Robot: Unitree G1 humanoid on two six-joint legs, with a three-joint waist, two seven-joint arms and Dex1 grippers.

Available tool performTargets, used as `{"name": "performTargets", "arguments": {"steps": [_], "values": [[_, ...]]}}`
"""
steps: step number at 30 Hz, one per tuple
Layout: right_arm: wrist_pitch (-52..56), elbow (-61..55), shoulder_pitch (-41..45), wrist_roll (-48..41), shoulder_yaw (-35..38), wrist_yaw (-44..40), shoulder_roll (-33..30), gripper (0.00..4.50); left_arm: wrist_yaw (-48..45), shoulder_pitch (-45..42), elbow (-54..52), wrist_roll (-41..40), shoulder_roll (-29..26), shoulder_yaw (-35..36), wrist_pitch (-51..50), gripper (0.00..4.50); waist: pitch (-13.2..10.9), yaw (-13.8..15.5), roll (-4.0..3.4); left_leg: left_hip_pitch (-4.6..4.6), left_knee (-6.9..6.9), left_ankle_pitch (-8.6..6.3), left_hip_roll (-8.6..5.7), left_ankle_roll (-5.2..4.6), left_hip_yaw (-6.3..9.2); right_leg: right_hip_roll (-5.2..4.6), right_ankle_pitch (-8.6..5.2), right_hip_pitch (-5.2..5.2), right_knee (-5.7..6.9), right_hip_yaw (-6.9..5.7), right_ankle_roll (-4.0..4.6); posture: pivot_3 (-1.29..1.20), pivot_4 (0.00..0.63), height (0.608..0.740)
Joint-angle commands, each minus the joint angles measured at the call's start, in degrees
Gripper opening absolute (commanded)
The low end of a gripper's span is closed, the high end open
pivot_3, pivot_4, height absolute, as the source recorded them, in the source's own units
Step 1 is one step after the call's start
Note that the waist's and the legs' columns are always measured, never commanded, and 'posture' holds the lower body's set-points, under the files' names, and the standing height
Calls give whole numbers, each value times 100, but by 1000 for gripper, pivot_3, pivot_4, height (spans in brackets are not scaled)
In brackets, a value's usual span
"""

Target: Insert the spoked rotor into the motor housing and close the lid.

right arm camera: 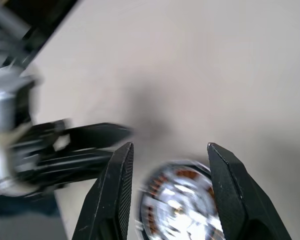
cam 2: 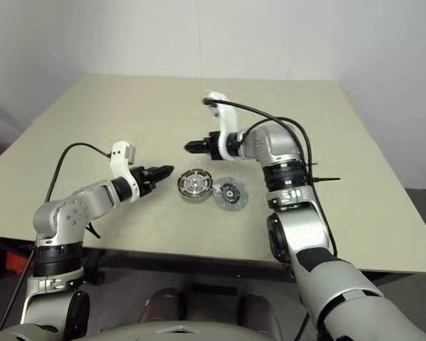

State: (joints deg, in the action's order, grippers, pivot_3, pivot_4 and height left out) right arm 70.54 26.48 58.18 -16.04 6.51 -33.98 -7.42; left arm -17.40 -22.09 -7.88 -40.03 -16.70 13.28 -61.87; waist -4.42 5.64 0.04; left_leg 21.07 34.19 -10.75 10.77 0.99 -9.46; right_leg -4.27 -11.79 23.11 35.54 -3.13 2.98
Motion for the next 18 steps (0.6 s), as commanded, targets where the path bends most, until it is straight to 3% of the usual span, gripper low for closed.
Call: {"name": "performTargets", "arguments": {"steps": [1,8,18], "values": [[258,25,-202,-86,527,490,-283,2615,-179,-248,-15,-85,-43,-127,-24,2370,0,10,-1,1,0,0,-1,0,0,0,1,0,0,0,1,0,0,740],[530,-9,-577,-247,888,554,-1059,2615,-299,-405,246,20,-92,-289,39,2370,0,-6,-3,1,-1,0,-2,0,0,1,2,2,0,0,0,0,0,740],[1584,-345,-1467,-991,1090,-40,-1948,2615,-359,-296,254,74,-107,-349,47,2370,2,67,-5,-1,1,-1,-4,-3,-1,0,2,-5,-2,-1,0,0,0,740]]}}
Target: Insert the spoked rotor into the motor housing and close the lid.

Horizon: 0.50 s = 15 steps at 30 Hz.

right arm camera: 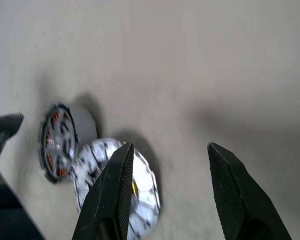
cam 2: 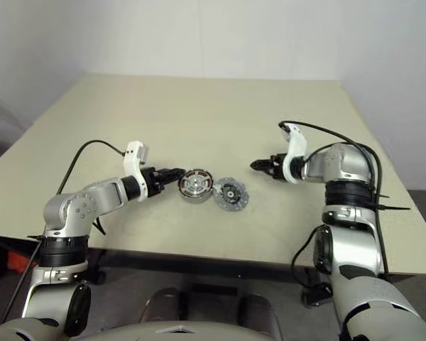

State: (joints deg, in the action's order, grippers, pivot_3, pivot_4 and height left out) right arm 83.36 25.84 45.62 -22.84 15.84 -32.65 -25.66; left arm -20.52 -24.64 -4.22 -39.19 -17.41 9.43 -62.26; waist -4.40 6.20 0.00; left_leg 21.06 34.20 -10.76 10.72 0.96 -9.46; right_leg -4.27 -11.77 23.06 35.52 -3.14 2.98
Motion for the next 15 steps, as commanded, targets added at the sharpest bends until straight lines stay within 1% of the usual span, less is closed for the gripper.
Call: {"name": "performTargets", "arguments": {"steps": [1,5,15], "values": [[382,-326,-294,-394,174,-227,-159,2615,-45,-26,-123,-6,-33,38,81,2370,0,24,-1,1,0,0,0,0,0,0,0,0,0,0,0,0,0,740],[571,-411,-582,-706,212,-513,-291,2615,-42,24,-165,-14,-41,49,61,2370,4,26,-7,-7,1,0,2,0,-2,0,0,-1,2,0,0,0,0,740],[-7,-124,-1221,-845,-301,-1095,-471,2615,-42,86,-225,-19,-111,60,14,2370,9,109,-11,-26,4,1,3,0,-3,0,-18,-22,2,-1,-31,0,0,740]]}}
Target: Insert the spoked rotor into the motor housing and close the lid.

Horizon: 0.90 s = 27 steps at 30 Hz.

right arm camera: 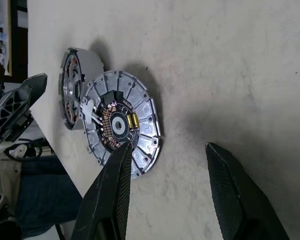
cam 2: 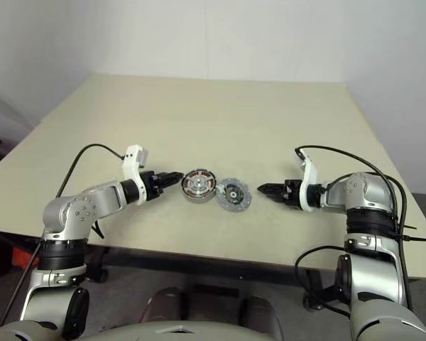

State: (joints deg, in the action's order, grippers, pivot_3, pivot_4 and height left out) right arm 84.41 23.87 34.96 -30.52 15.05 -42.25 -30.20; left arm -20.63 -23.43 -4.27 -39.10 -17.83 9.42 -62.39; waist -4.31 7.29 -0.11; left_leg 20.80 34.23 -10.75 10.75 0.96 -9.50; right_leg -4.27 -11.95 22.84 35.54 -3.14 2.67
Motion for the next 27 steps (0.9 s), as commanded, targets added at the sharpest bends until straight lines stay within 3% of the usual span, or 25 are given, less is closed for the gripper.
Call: {"name": "performTargets", "arguments": {"steps": [1,9,27], "values": [[-197,115,-200,-64,-294,-178,9,2615,-27,-36,-222,-18,-82,54,21,2370,1,-1,1,-4,0,0,0,0,0,0,-1,-2,0,0,-1,0,0,740],[49,-259,-308,-271,-381,-47,466,2615,4,-73,-237,-3,-139,61,-10,2370,4,-45,4,-81,-11,-4,6,-6,-6,1,-7,-66,-13,0,-8,0,0,740],[-107,-161,61,-212,-130,473,1131,2615,113,-38,-322,-18,-216,147,-23,2370,9,-207,9,-82,-18,-3,9,-3,-9,2,-7,-58,-15,-1,-8,0,0,740]]}}
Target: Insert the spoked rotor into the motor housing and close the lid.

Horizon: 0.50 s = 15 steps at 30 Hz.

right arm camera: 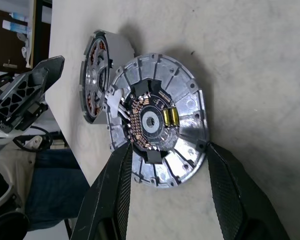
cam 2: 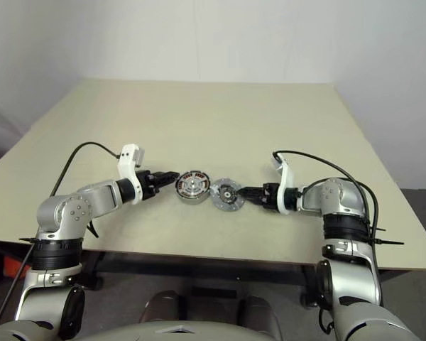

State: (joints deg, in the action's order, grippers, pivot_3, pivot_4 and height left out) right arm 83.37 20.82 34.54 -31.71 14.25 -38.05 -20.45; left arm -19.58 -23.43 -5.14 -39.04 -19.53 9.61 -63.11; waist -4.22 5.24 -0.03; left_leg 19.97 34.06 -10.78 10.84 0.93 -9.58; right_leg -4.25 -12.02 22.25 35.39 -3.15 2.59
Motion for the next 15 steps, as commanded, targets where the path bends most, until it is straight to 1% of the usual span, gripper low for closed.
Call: {"name": "performTargets", "arguments": {"steps": [1,6,12,15], "values": [[-12,171,129,-96,-44,56,152,2615,7,-33,-234,-22,-55,131,53,2370,0,-1,0,0,0,0,0,0,-1,0,0,1,-1,0,0,0,0,740],[8,193,294,-126,69,221,305,2615,7,-43,-208,-5,-85,150,72,2370,0,-10,0,0,0,-1,3,-2,-5,0,0,4,-7,0,-1,0,0,740],[122,120,442,-225,365,435,476,2615,17,-50,-200,5,-85,139,82,2370,-1,-23,-1,7,-5,0,4,0,-8,0,0,15,-7,0,-1,0,0,740],[150,117,536,-240,535,510,498,2615,15,-54,-178,21,-74,114,97,2370,-2,15,-2,16,-11,2,1,4,-8,0,0,21,-8,0,0,0,0,740]]}}
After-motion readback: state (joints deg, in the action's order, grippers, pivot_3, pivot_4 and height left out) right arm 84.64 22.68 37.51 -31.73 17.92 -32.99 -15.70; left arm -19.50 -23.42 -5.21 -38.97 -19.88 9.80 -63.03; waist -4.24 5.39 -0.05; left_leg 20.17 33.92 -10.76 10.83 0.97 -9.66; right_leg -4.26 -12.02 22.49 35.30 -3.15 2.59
